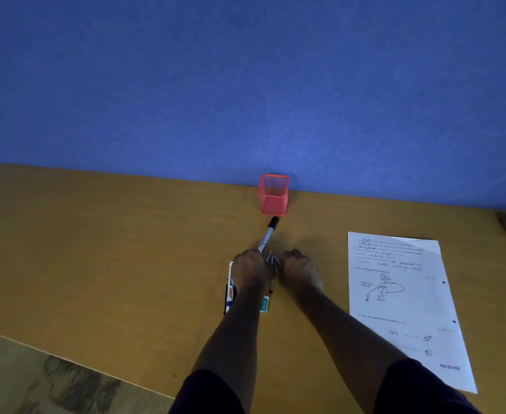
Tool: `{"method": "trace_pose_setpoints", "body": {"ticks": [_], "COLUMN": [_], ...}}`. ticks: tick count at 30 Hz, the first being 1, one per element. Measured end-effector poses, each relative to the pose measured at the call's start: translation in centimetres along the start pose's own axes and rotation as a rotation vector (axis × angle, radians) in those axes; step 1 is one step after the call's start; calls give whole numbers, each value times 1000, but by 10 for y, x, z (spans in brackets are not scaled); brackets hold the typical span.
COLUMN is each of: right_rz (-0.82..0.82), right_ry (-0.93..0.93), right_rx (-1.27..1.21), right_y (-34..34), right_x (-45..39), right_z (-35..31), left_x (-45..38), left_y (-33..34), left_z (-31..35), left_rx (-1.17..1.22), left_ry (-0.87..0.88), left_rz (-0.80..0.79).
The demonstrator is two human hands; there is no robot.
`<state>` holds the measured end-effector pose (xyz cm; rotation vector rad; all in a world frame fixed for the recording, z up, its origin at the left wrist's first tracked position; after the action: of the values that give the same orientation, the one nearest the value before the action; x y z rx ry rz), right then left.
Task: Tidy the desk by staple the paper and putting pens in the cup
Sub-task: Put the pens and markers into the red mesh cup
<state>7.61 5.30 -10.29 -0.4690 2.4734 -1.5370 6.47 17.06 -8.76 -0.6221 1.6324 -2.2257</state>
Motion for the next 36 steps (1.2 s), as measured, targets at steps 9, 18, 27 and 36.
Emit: {"method": "trace_pose_setpoints", "body": {"ticks": [9,18,27,36], "right_rz": [-73,312,528,635], "right_ry": [40,-48,-71,-121], "right_rx": [62,-449,-478,-447], "right_y": [-9,-37,-81,-96], "right_x": [-18,-35,-97,-122], "right_z": [-5,20,22,22], "left_x": [-35,-87,-115,-125], "left_y": [-50,-92,-69,-60], "left_z": [33,85,91,91], "left_rx": [525,558,288,148], "left_ry": [168,235,288,263], "left_rz": [122,204,120,127]}}
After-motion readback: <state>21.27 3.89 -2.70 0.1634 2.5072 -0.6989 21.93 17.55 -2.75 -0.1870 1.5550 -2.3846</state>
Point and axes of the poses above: each hand's wrist, its own x-axis away from the middle knuckle, its own y-axis out of the palm, z = x × y, the point moved 1 cm from there along -x, towards the middle knuckle, and after that the axes turned 8 degrees about -y, right-handed, at the moved point
